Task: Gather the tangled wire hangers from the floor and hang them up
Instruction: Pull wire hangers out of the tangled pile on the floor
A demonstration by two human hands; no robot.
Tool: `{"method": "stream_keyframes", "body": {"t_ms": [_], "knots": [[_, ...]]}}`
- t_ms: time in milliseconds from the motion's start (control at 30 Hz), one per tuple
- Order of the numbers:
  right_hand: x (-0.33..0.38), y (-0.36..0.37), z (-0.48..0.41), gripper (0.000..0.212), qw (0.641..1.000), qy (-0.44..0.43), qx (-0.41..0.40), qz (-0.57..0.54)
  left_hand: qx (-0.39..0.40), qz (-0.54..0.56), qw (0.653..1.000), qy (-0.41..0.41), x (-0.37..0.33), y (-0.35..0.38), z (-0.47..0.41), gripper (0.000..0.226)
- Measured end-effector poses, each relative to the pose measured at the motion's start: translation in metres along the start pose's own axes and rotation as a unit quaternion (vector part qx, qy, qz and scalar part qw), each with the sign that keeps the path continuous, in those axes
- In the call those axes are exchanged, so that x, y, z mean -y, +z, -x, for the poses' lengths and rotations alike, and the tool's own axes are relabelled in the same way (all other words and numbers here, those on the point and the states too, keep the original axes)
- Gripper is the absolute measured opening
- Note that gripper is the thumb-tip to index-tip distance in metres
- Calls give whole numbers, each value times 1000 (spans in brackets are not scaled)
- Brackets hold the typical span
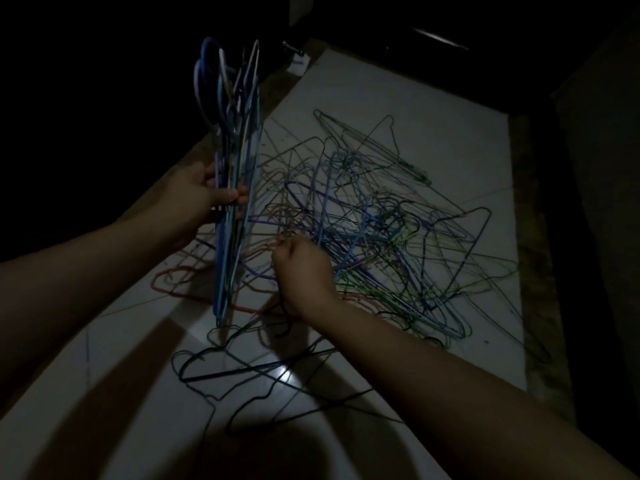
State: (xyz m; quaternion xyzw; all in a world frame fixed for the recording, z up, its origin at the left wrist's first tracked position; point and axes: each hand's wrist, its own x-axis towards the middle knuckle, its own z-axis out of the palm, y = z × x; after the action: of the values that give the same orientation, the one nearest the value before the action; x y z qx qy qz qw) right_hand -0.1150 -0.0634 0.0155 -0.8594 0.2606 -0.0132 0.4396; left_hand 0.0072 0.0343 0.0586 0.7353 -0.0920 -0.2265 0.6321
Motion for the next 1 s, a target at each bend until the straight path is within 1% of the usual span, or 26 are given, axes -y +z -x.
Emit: {"method": "stream_keyframes", "body": {"t_ms": [67,167,267,300,433,500,533,633,767,833,867,900,933,967,1000], "knots": [[-12,0,8,29,998,0,38,52,5,-7,1000,0,-2,7,2,36],[-31,2,9,20,997,13,46,55,18,-23,1000,8,-4,19,5,36],[-36,8,11,14,990,-5,87,112,26,-31,999,17,-4,26,9,29],[-38,10,12,13,990,-5,87,113,29,-35,999,19,-4,27,10,28],[-48,17,11,14,998,33,50,21,33,-39,998,21,-3,27,15,24],[-55,21,11,14,999,43,20,-7,34,-40,998,19,-2,26,16,22],[-59,23,11,20,999,50,5,-12,36,-41,998,19,-1,26,16,23],[-66,26,10,60,993,105,-29,-45,40,-43,998,16,1,24,15,29],[-68,23,11,84,982,155,-56,-95,42,-33,999,9,2,25,15,28],[-68,24,7,91,964,207,-62,-154,41,-32,999,10,2,25,15,27],[-67,24,3,82,946,239,-62,-208,39,-36,999,11,1,26,15,25],[-69,23,-3,59,918,266,-63,-286,39,-41,998,13,2,25,14,22],[-66,19,-6,32,877,304,-62,-366,39,-44,998,13,2,25,14,22],[-70,17,-10,21,851,328,-75,-403,40,-45,998,13,3,25,14,22],[-69,11,-11,24,824,364,-74,-429,39,-45,998,12,4,24,14,23]]}}
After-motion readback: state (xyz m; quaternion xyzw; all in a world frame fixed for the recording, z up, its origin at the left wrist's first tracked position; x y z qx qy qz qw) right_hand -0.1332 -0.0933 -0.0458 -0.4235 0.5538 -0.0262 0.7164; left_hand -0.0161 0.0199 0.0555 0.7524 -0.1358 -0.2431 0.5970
